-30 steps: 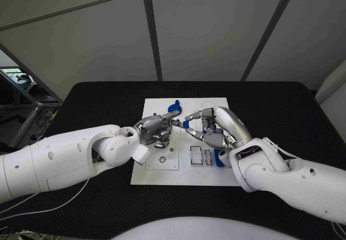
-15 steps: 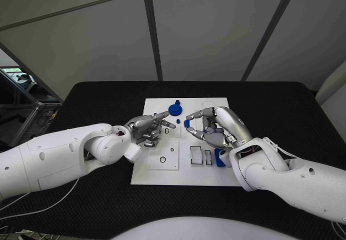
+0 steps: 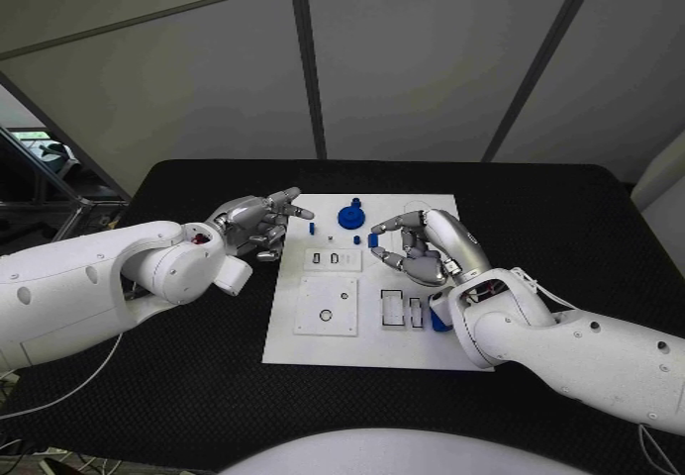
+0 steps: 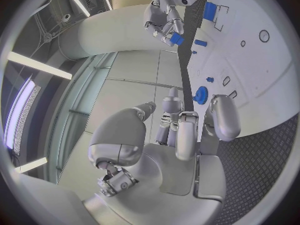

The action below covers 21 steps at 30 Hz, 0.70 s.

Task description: Assemble the parts on the task board

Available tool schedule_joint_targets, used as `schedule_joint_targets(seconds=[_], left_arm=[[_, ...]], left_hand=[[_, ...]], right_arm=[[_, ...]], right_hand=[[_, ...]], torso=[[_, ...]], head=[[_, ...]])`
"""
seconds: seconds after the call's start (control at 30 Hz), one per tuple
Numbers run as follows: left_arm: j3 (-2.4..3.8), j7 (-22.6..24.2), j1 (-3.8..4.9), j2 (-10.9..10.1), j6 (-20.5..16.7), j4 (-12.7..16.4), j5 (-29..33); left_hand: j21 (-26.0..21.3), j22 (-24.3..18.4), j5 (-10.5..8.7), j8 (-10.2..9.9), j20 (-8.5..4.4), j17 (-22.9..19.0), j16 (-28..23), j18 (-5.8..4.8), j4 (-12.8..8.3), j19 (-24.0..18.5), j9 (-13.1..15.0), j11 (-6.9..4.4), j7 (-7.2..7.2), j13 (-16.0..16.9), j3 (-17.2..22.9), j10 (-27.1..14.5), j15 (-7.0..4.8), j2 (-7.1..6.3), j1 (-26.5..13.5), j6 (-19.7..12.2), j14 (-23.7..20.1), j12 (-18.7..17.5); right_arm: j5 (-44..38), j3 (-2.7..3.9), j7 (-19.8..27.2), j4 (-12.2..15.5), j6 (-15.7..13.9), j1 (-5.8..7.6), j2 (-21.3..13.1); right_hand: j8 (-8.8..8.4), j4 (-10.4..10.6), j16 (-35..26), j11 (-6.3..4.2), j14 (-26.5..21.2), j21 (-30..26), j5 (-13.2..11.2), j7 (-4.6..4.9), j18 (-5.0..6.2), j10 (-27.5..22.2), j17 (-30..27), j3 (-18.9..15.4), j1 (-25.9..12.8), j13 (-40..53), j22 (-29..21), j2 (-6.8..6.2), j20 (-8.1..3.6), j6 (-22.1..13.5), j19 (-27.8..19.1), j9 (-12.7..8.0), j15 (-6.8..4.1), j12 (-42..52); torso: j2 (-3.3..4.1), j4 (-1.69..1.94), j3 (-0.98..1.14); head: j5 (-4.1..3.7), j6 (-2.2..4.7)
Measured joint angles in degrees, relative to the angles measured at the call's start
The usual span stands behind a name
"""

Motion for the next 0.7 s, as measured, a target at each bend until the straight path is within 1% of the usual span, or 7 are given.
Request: schedule_joint_targets(seconds=[0.1, 0.2, 0.3, 0.33, 0.37, 0.53, 0.7], left_arm=[[0.25, 0.7, 0.24, -0.5, -0.5, 0.5, 0.1], [0.69, 1.6, 0.53, -1.0, -0.9, 1.0, 0.3], [1.02, 2.5, 0.96, -1.2, -1.4, 1.3, 0.4], [1.06, 2.8, 1.1, -1.2, -1.5, 1.4, 0.5], [1.09, 3.0, 1.24, -1.2, -1.6, 1.5, 0.6], [1.25, 4.4, 2.29, -1.3, -2.2, 1.7, 0.9], [1.29, 5.1, 2.83, -1.1, -2.6, 1.7, 1.4]], left_hand=[[-1.6, 0.0, 0.0, -0.1, 0.04, 0.0, -0.6, 0.01, -0.2, -0.9, 0.0, 0.13, 0.02, -1.4, 0.2, -1.0, 0.2, -0.3, -0.3, 0.0, 0.2, -1.1], [-3.5, 0.0, 0.0, -0.3, 0.22, 0.0, -1.5, 0.07, -0.6, -2.3, 0.1, 0.2, 0.15, -3.1, 0.3, -2.2, 0.42, -0.3, -0.3, -0.3, 0.0, -2.3], [-4.3, -0.3, -0.14, -0.3, 0.33, 0.0, -1.7, 0.1, -1.0, -2.5, 0.2, 0.28, 0.17, -3.8, 0.3, -2.5, 0.41, -0.3, -0.3, -0.4, 0.0, -2.6], [-4.8, -0.6, -0.23, -0.3, 0.33, 0.0, -2.0, 0.69, -1.1, -3.0, 0.2, 0.38, 0.31, -4.2, 0.5, -2.9, 0.41, -0.31, -0.3, -0.5, 0.0, -3.0], [-5.3, -0.9, -0.23, -0.5, 0.35, 0.0, -2.3, 3.32, -1.3, -3.4, 0.2, 0.4, 0.3, -4.5, 0.4, -3.3, 0.41, -0.36, -0.2, -0.5, 0.0, -3.3], [-6.7, -1.8, -0.23, -0.5, 0.43, 0.0, -3.0, 3.12, -1.6, -4.1, 0.3, 0.43, 0.42, -6.1, 0.5, -4.2, 0.56, -0.6, 0.0, -0.8, 0.1, -4.1], [-7.1, -2.0, -0.23, -0.5, 0.64, 0.0, -3.2, 3.08, -1.8, -4.3, 0.3, 0.46, 0.41, -6.7, 0.3, -4.6, 0.62, -0.6, 0.0, -0.8, 0.2, -4.6]], right_arm=[[0.9, 0.0, -0.2, -0.9, 0.4, 0.0, 0.9], [1.8, -0.01, -0.4, -2.0, 1.0, 0.01, 2.0], [2.6, -0.02, -0.7, -3.1, 1.8, 0.06, 3.1], [2.8, -0.02, -0.8, -3.5, 2.0, 0.08, 3.5], [3.0, -0.03, -0.8, -3.9, 2.2, 0.12, 3.9], [4.0, -0.03, -1.3, -6.1, 3.6, 0.45, 6.0], [4.7, -0.04, -1.9, -7.8, 5.0, 0.79, 7.5]], right_hand=[[0.0, 0.0, 0.0, 0.0, 0.0, 0.0, 0.2, 0.0, 0.0, 0.0, 0.0, 0.0, -0.2, 0.0, 0.2, -0.15, 0.0, 0.0, 0.0, 0.0, 0.0, 0.0], [-0.01, 0.0, 0.0, 0.0, 0.0, 0.0, 0.3, 0.0, 0.0, 0.0, 0.0, 0.0, -0.3, 0.0, 0.2, -0.3, 0.0, 0.0, 0.0, 0.0, 0.0, 0.0], [-0.03, -0.2, 0.0, 0.0, 0.0, 0.0, 0.3, 0.0, 0.0, 0.0, 0.0, 0.2, -0.3, 0.0, 0.3, -0.29, 0.21, 0.0, 0.2, 0.0, 0.0, 0.0], [-0.03, -0.2, 0.0, 0.0, 0.0, 0.0, 0.3, 0.0, 0.01, 0.0, 0.0, 0.2, -0.3, 0.0, 0.3, -0.29, 0.21, 0.0, 0.2, 0.0, 0.0, 0.0], [-0.04, -0.2, 0.0, 0.0, 0.0, 0.0, 0.3, 0.0, 0.01, 0.0, 0.0, 0.2, -0.3, 0.0, 0.3, -0.33, 0.21, 0.0, 0.2, 0.0, 0.0, 0.0], [-0.14, -0.2, 0.0, 0.0, 0.0, 0.0, 0.3, 0.0, 0.01, 0.0, 0.0, 0.2, -0.7, 0.0, 0.3, -0.21, 0.21, 0.0, 0.2, 0.0, 0.0, 0.0], [-0.21, 0.0, 0.0, 0.0, 0.0, 0.2, 0.3, 0.0, 0.01, 0.0, 0.0, 0.3, -0.7, 0.0, 0.5, -0.16, 0.2, 0.0, 0.2, 0.0, 0.0, 0.0]], torso=[[0.03, -0.06, 0.0], [0.03, -0.09, 0.01], [0.03, -0.1, 0.02], [0.03, -0.11, 0.02], [0.03, -0.12, 0.04], [0.02, -0.16, 0.1], [0.01, -0.23, 0.16]], head=[[0.1, -0.01], [0.18, -0.04], [0.24, -0.08], [0.24, -0.09], [0.26, -0.09], [0.4, -0.1], [0.58, -0.07]])
